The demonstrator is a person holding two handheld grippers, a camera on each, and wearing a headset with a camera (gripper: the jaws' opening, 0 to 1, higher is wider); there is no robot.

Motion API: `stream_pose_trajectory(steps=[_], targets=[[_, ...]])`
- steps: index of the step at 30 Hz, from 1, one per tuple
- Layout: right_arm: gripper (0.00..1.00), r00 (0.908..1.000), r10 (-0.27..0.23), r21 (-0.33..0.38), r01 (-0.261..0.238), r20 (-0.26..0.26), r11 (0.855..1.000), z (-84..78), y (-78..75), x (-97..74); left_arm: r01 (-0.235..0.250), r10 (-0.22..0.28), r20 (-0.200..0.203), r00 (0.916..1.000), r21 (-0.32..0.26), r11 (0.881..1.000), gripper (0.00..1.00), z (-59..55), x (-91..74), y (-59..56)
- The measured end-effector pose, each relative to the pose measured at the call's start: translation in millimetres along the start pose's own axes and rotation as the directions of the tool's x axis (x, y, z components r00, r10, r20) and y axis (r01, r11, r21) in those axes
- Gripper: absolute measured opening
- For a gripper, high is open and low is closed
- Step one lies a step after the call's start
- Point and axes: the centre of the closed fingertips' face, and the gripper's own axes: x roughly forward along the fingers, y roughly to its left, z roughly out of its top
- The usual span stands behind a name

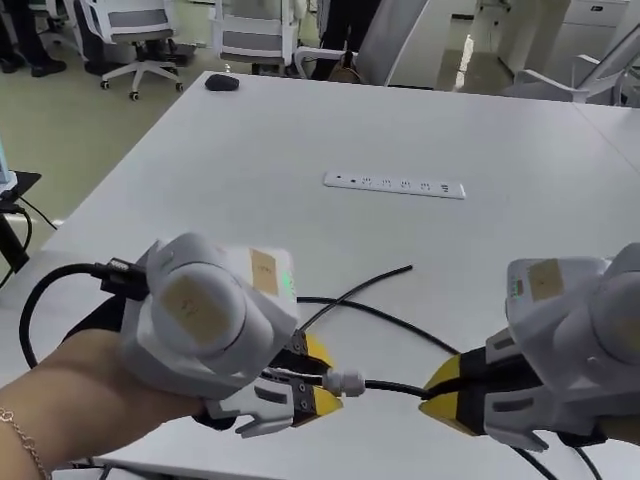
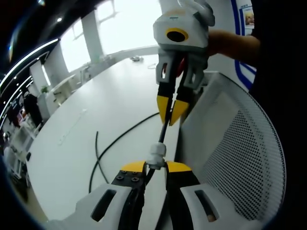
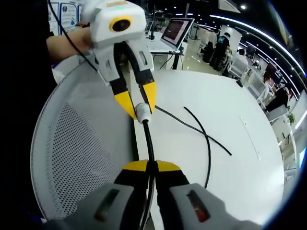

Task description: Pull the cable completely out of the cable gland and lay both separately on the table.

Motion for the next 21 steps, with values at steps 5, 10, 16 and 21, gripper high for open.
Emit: stream_pose_trajectory(steps=[5,10,16,21], targets=[[0.03,0.9957,-0.061,0.006,0.061,-0.07,0.998,-23.5,-11.6,-3.1,-0.009,0.009,-0.002,1.0,0.0,1.0,0.16,-1.3,-1.3,2.1],[0.03,0.9793,-0.112,-0.013,0.111,-0.169,0.994,-50.0,-21.5,-6.4,-0.001,0.001,-0.017,0.9999,0.001,1.0,0.16,-6.2,1.3,-1.1],[0.04,0.9567,-0.153,-0.024,0.152,-0.247,0.988,-73.7,-32.5,-11.0,-0.002,0.002,-0.021,0.9998,-0.007,1.0,0.16,-9.1,0.5,-1.6],[0.04,0.9424,-0.184,0.006,0.193,-0.28,0.981,-89.0,-44.2,-13.3,-0.004,0.004,-0.025,0.9997,-0.011,1.0,0.16,-10.6,-1.0,-0.6]])
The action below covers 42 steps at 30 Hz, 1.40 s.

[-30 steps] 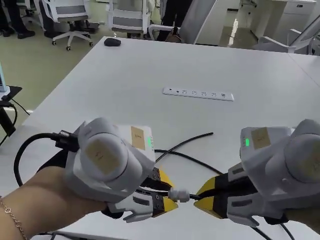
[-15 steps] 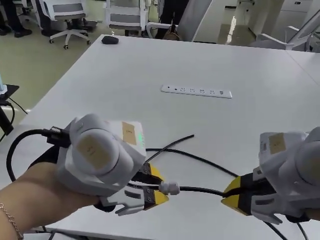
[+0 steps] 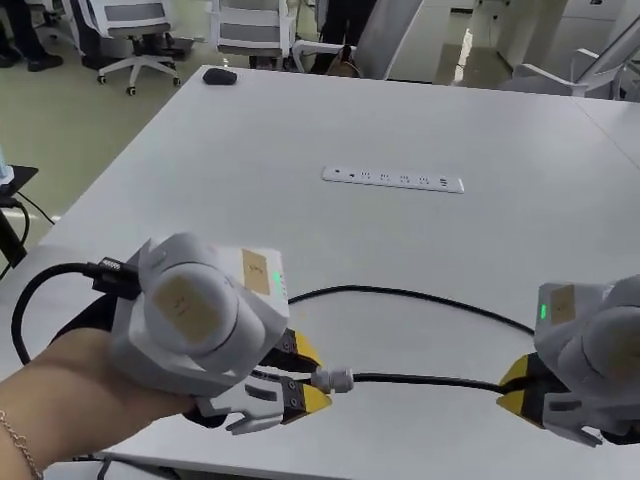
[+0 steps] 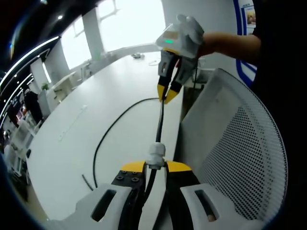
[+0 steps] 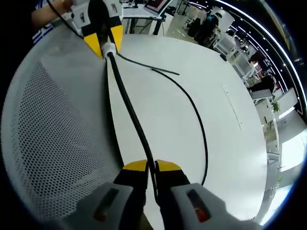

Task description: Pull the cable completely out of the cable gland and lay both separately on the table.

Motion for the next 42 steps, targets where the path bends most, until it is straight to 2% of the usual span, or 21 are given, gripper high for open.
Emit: stream_pose_trajectory(steps=[5,7,9,10,11,12,14,16,18,19,21,22,23,24,25,30,33,37,41,42], targets=[[0.04,0.9981,-0.026,0.052,0.029,-0.055,0.998,-18.6,-8.2,7.2,-0.005,0.005,0.0,1.0,-0.003,1.0,0.16,-1.0,-0.9,1.1],[0.05,0.9944,-0.032,0.051,0.038,-0.101,0.998,-27.1,-8.7,7.4,-0.005,0.005,0.003,1.0,-0.005,1.0,0.16,-0.7,-1.1,1.1],[0.06,0.9953,-0.006,0.038,0.01,-0.096,0.999,-25.4,-3.4,7.7,-0.003,0.003,0.007,1.0,-0.008,1.0,0.16,-0.1,-0.8,0.6],[0.09,0.9953,0.027,0.041,-0.023,-0.093,0.999,-23.4,3.5,8.1,-0.006,0.006,0.003,1.0,-0.006,1.0,0.16,-0.8,-0.3,1.0],[0.12,0.9957,0.05,0.045,-0.046,-0.078,0.998,-19.0,8.3,8.4,-0.007,0.007,0.0,1.0,-0.006,1.0,0.16,-1.4,0.2,1.0],[0.14,0.9956,0.091,0.08,-0.09,-0.018,0.993,-6.2,17.0,8.1,-0.004,0.004,-0.005,1.0,-0.008,1.0,0.16,-2.2,1.1,0.3],[0.15,0.9893,0.136,0.104,-0.141,0.051,0.984,11.0,26.4,5.2,-0.003,0.003,-0.005,1.0,-0.006,1.0,0.16,-2.1,2.2,-0.3],[0.18,0.9785,0.17,0.097,-0.182,0.117,0.979,32.9,35.8,1.2,0.0,0.0,-0.008,1.0,-0.002,1.0,0.16,-1.8,3.5,-1.5],[0.2,0.9614,0.211,0.073,-0.226,0.177,0.971,54.4,47.2,-3.2,0.003,-0.003,-0.007,1.0,-0.001,1.0,0.16,-0.6,4.8,-2.8],[0.21,0.9452,0.241,0.052,-0.258,0.22,0.965,70.2,55.8,-6.7,0.003,-0.003,-0.006,1.0,0.004,1.0,0.16,0.6,5.5,-3.2],[0.22,0.9207,0.269,0.028,-0.289,0.282,0.957,94.8,66.5,-11.4,0.003,-0.003,-0.002,1.0,0.008,1.0,0.16,2.8,6.2,-3.5],[0.22,0.9134,0.275,0.018,-0.293,0.3,0.956,102.9,69.6,-12.5,0.002,-0.002,0.0,1.0,0.01,1.0,0.16,3.7,6.3,-3.4],[0.22,0.9113,0.267,0.008,-0.283,0.314,0.959,112.0,71.4,-12.6,0.003,-0.003,0.002,1.0,0.011,1.0,0.16,4.9,6.3,-3.6],[0.22,0.9109,0.255,-0.013,-0.266,0.324,0.964,117.4,70.7,-12.2,0.004,-0.004,0.003,1.0,0.013,1.0,0.16,5.5,6.3,-3.9],[0.22,0.9165,0.236,-0.025,-0.241,0.323,0.97,121.7,69.0,-11.2,0.006,-0.006,0.003,1.0,0.017,1.0,0.16,6.4,6.1,-4.4],[0.19,0.9241,0.199,-0.054,-0.192,0.326,0.98,132.7,63.5,-10.4,0.016,-0.016,-0.001,0.9999,0.03,0.999,0.16,7.4,7.6,-8.6],[0.18,0.9265,0.209,-0.074,-0.196,0.313,0.978,133.6,65.8,-9.9,0.017,-0.017,0.003,0.9998,0.032,0.999,0.16,8.9,8.2,-10.0],[0.15,0.9344,0.209,-0.099,-0.189,0.288,0.977,129.6,66.6,-8.4,0.018,-0.018,0.004,0.9998,0.036,0.999,0.16,9.7,7.8,-10.3],[0.07,0.9376,0.206,-0.103,-0.184,0.28,0.977,126.3,66.5,-8.7,0.017,-0.018,0.005,0.9998,0.04,0.999,0.16,10.4,7.5,-10.4],[0.05,0.9349,0.216,-0.108,-0.192,0.282,0.975,126.2,68.2,-9.3,0.016,-0.016,0.009,0.9998,0.041,0.999,0.16,11.4,7.4,-10.2]])
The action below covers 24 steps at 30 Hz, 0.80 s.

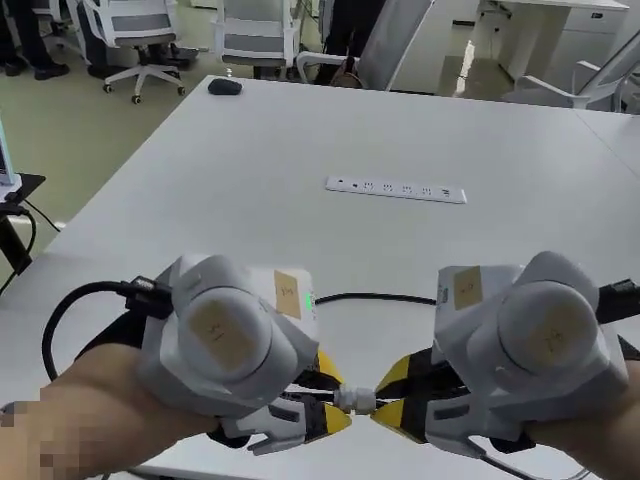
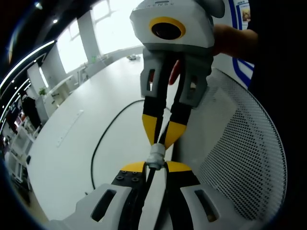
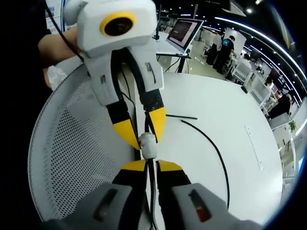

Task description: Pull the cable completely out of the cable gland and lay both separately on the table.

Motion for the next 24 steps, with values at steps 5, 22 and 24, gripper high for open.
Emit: stream_pose_trajectory(steps=[5,22,24], targets=[[0.04,1.0,-0.003,-0.002,0.003,0.0,1.0,-0.9,1.5,-0.8,0.002,-0.002,0.003,1.0,0.002,1.0,0.16,1.3,-0.3,-1.0],[0.03,0.9973,-0.045,0.058,0.048,-0.058,0.997,-38.0,-10.4,-15.6,-0.029,0.029,0.003,0.9996,-0.007,1.0,0.16,-2.2,-7.2,6.6],[0.03,0.9947,-0.06,0.057,0.065,-0.084,0.996,-46.4,-13.7,-18.0,-0.03,0.03,0.005,0.9995,-0.008,1.0,0.16,-2.4,-7.4,6.8]])
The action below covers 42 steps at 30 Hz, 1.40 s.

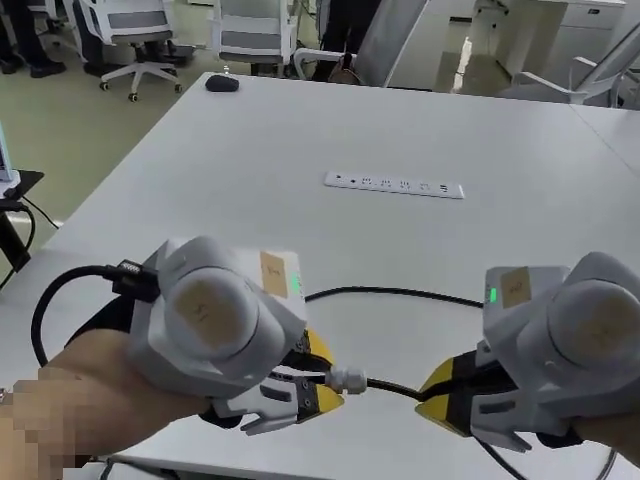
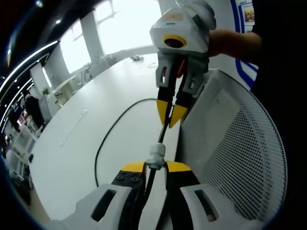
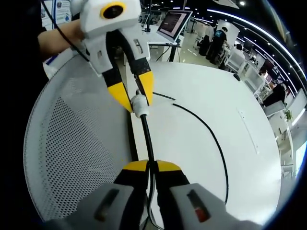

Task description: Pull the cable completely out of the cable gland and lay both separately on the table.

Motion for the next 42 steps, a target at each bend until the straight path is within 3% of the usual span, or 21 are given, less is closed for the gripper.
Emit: stream_pose_trajectory(steps=[12,19,23,27,30,34,38,42], targets=[[0.03,0.9923,-0.052,0.014,0.054,-0.113,0.998,-38.8,-16.8,-5.8,-0.004,0.004,-0.007,1.0,-0.009,1.0,0.16,-3.6,-1.9,2.0],[0.03,0.9868,-0.065,0.028,0.07,-0.149,0.997,-54.0,-22.9,-6.8,-0.011,0.01,-0.009,0.9999,-0.014,1.0,0.16,-5.3,-2.6,3.8],[0.03,0.9857,-0.059,0.053,0.068,-0.158,0.996,-64.4,-23.9,-2.1,-0.01,0.01,-0.009,0.9999,-0.017,1.0,0.16,-6.2,-2.6,4.0],[0.03,0.9779,-0.048,0.073,0.064,-0.204,0.995,-81.9,-22.5,3.5,-0.006,0.006,-0.014,0.9999,-0.023,1.0,0.16,-7.8,-2.1,3.3],[0.05,0.9775,0.014,0.101,0.007,-0.211,0.995,-87.4,-11.7,6.8,-0.002,0.002,-0.011,0.9999,-0.026,1.0,0.16,-8.1,-1.7,2.4],[0.17,0.9777,0.025,0.077,-0.009,-0.209,0.997,-78.9,-7.3,8.7,0.004,-0.004,-0.022,0.9997,-0.021,1.0,0.16,-10.4,0.0,1.1],[0.23,0.9917,0.059,0.073,-0.05,-0.115,0.996,-49.2,-1.2,9.9,0.006,-0.006,-0.022,0.9997,-0.016,1.0,0.16,-9.4,0.8,1.0],[0.28,0.9978,0.063,0.022,-0.063,-0.017,0.998,-10.6,5.4,10.9,0.005,-0.005,-0.024,0.9997,-0.01,1.0,0.16,-8.2,0.7,2.2]])
